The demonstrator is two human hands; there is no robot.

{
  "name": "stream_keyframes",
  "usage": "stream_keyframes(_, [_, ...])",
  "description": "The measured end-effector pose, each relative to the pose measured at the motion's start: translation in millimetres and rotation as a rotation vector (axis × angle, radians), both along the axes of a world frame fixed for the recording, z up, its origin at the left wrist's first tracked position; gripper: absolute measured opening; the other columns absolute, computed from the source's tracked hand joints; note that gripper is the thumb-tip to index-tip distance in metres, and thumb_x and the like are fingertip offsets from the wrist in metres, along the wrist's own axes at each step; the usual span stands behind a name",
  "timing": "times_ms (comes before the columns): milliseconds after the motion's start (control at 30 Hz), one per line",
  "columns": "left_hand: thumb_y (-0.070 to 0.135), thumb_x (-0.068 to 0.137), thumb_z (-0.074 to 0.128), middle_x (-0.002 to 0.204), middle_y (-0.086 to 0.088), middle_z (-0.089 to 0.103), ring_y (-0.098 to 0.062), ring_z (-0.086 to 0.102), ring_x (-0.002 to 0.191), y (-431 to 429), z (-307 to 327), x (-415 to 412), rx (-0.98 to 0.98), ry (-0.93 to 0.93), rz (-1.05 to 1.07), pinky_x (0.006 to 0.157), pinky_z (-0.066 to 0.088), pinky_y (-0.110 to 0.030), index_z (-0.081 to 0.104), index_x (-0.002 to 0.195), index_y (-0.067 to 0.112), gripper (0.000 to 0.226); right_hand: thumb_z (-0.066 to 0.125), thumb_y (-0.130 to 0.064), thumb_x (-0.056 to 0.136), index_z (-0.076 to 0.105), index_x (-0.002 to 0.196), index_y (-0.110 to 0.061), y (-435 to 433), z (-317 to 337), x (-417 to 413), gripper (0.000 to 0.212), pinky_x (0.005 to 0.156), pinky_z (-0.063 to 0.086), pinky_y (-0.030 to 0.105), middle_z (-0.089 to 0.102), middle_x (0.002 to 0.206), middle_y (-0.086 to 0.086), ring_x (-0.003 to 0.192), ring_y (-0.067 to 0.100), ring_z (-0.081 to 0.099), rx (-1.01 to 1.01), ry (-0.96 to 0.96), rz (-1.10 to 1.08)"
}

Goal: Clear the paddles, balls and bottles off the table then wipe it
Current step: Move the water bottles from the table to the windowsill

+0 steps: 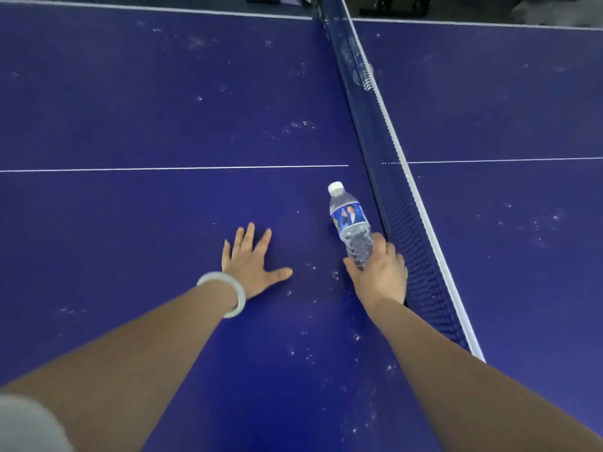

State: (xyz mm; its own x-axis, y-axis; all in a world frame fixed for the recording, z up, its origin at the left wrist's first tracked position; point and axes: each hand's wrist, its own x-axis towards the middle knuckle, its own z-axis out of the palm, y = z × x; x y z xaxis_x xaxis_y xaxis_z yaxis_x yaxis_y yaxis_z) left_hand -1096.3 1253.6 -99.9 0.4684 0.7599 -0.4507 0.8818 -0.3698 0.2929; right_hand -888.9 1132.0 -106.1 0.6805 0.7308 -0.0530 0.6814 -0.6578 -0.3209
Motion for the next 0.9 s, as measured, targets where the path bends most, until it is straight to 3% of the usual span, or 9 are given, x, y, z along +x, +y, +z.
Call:
stream_keyframes(100, [0.081,0.078,0.049,0.161,-0.002,-0.026,-0.025,-0.023,0.149,-56,9,-32,-0.054,0.004,0.017,0.122,-0.006,-0.047,-0.013,0.156,0.029,0.112,0.066,-0.05,0.088,0.034,0.147,-0.012,-27,3,-14,0.077,0.1,0.042,0.046,0.052,0.136,0.012,0.118,0.034,0.052,-0.015,0.027,-0.003])
stream_keyframes(267, [0.078,0.071,0.061,0.153,-0.004,-0.042,-0.031,-0.036,0.142,-152,12,-67,-0.12,0.213,-0.008,0.119,-0.009,-0.056,-0.029,0.15,0.024,0.131,0.065,-0.053,0.087,0.035,0.146,-0.012,-63,5,-38,0.078,0.098,0.047,0.045,0.054,0.133,0.01,0.114,0.031,0.055,-0.03,0.044,-0.007])
stream_keyframes(367, [0.079,0.067,0.064,0.143,-0.002,-0.055,-0.03,-0.046,0.135,-169,3,-72,-0.143,0.244,0.002,0.116,-0.014,-0.06,-0.04,0.143,0.028,0.138,0.068,-0.051,0.086,0.038,0.143,-0.013,-75,5,-47,0.076,0.096,0.048,0.045,0.055,0.13,0.009,0.111,0.029,0.055,0.0,0.096,0.002])
stream_keyframes(467, [0.082,0.066,0.062,0.137,-0.002,-0.06,-0.03,-0.049,0.131,-166,-2,-71,-0.155,0.291,-0.006,0.114,-0.016,-0.062,-0.047,0.133,0.029,0.139,0.073,-0.048,0.083,0.043,0.139,-0.017,-86,8,-54,0.069,0.094,0.049,0.045,0.057,0.128,0.001,0.11,0.023,0.054,0.103,0.279,-0.058])
stream_keyframes(600, [0.086,0.064,0.059,0.144,-0.003,-0.054,-0.031,-0.045,0.135,-168,-6,-72,-0.116,0.276,-0.009,0.115,-0.016,-0.061,-0.044,0.138,0.028,0.139,0.075,-0.046,0.08,0.046,0.128,-0.033,-119,19,-78,0.057,0.083,0.055,0.039,0.06,0.112,-0.013,0.102,0.014,0.06,0.29,0.513,-0.203])
stream_keyframes(733, [0.091,0.062,0.053,0.146,-0.007,-0.051,-0.034,-0.041,0.138,-167,-6,-71,-0.088,0.315,-0.025,0.115,-0.013,-0.062,-0.045,0.138,0.026,0.14,0.073,-0.052,0.077,0.044,0.131,-0.038,-153,31,-102,0.063,0.079,0.055,0.031,0.066,0.111,-0.013,0.097,0.01,0.066,0.375,0.712,-0.36])
stream_keyframes(800, [0.091,0.062,0.053,0.145,-0.008,-0.052,-0.034,-0.041,0.138,-166,-5,-71,-0.094,0.304,-0.029,0.114,-0.012,-0.062,-0.045,0.137,0.025,0.14,0.075,-0.046,0.078,0.049,0.123,-0.04,-167,38,-113,0.052,0.077,0.054,0.028,0.069,0.103,-0.015,0.094,0.006,0.067,0.463,0.824,-0.458])
stream_keyframes(900, [0.089,0.062,0.056,0.144,-0.008,-0.053,-0.034,-0.043,0.137,-168,-1,-73,-0.109,0.258,-0.032,0.113,-0.014,-0.062,-0.043,0.14,0.025,0.141,0.079,-0.034,0.079,0.056,0.113,-0.035,-188,47,-131,0.041,0.079,0.057,0.035,0.07,0.097,-0.012,0.09,0.01,0.069,0.615,0.915,-0.587])
